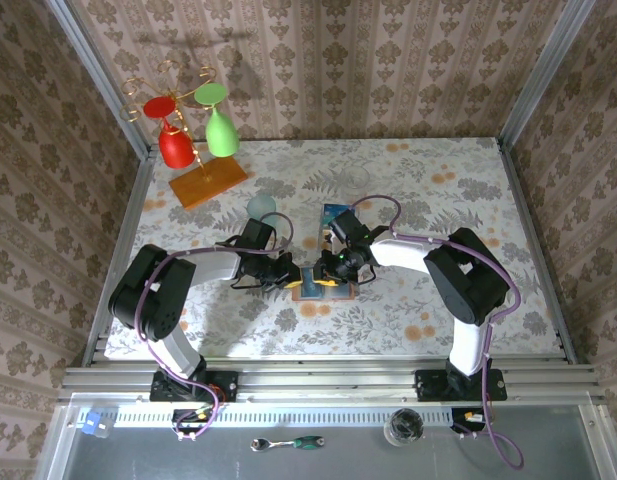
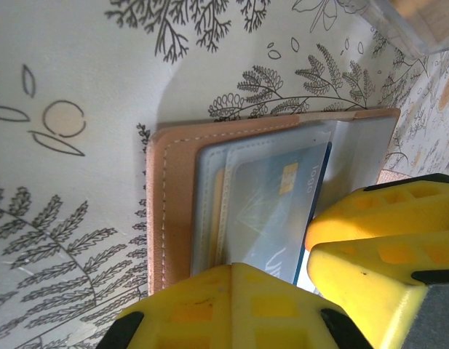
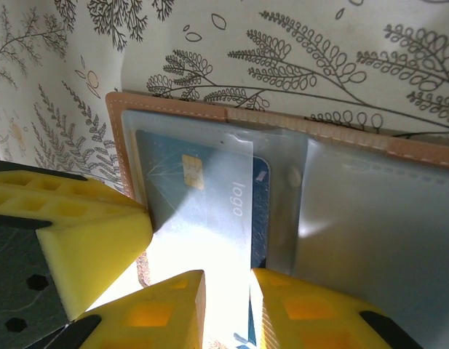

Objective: Take the credit cards out of the card holder

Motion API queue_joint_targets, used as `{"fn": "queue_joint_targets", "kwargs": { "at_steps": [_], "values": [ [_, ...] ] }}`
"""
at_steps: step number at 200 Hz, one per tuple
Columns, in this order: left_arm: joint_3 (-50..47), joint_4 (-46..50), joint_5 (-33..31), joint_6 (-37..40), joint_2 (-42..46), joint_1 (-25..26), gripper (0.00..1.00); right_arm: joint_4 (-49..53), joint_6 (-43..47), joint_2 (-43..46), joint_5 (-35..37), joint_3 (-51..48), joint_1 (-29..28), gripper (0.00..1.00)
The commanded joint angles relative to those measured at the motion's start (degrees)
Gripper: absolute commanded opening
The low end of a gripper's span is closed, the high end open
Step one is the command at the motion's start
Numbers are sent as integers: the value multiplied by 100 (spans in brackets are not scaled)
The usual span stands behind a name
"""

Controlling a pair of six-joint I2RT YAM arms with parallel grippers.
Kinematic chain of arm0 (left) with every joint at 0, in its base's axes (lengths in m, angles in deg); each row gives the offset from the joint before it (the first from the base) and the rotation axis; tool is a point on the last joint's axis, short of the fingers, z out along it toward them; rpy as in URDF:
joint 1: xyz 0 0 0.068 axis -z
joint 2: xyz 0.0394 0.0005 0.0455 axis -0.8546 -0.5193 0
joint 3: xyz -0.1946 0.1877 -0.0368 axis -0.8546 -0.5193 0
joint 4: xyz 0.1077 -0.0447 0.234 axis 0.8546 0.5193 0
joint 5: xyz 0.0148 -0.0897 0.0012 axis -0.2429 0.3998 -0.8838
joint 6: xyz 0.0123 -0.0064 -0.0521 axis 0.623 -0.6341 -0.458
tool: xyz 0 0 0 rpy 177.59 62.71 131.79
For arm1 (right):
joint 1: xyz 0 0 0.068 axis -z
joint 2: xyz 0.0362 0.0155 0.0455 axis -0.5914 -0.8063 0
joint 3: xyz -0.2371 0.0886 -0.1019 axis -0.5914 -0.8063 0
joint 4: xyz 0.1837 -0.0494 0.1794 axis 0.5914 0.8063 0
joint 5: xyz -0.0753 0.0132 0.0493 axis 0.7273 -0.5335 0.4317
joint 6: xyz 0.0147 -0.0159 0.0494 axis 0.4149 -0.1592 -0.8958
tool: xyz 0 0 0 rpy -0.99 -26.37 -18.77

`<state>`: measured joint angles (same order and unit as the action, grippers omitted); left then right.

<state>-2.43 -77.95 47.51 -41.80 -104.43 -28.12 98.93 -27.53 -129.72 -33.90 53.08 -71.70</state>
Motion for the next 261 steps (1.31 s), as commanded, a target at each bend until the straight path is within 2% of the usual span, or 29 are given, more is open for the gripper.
{"fn": "queue_joint_targets", "kwargs": {
  "at_steps": [1,107,183,261],
  "values": [
    [18,262,-81,135,-114,-44,0,274,108,-118,256,86,-24,24],
    [13,228,-64,139,-96,-71,2,650,222,110,755,85,-25,23],
    [73,239,-24,145,-85,-88,3,695,205,294,664,135,-24,23],
    [582,600,51,258,67,3,3,743,213,423,648,165,37,23]
  ]
}}
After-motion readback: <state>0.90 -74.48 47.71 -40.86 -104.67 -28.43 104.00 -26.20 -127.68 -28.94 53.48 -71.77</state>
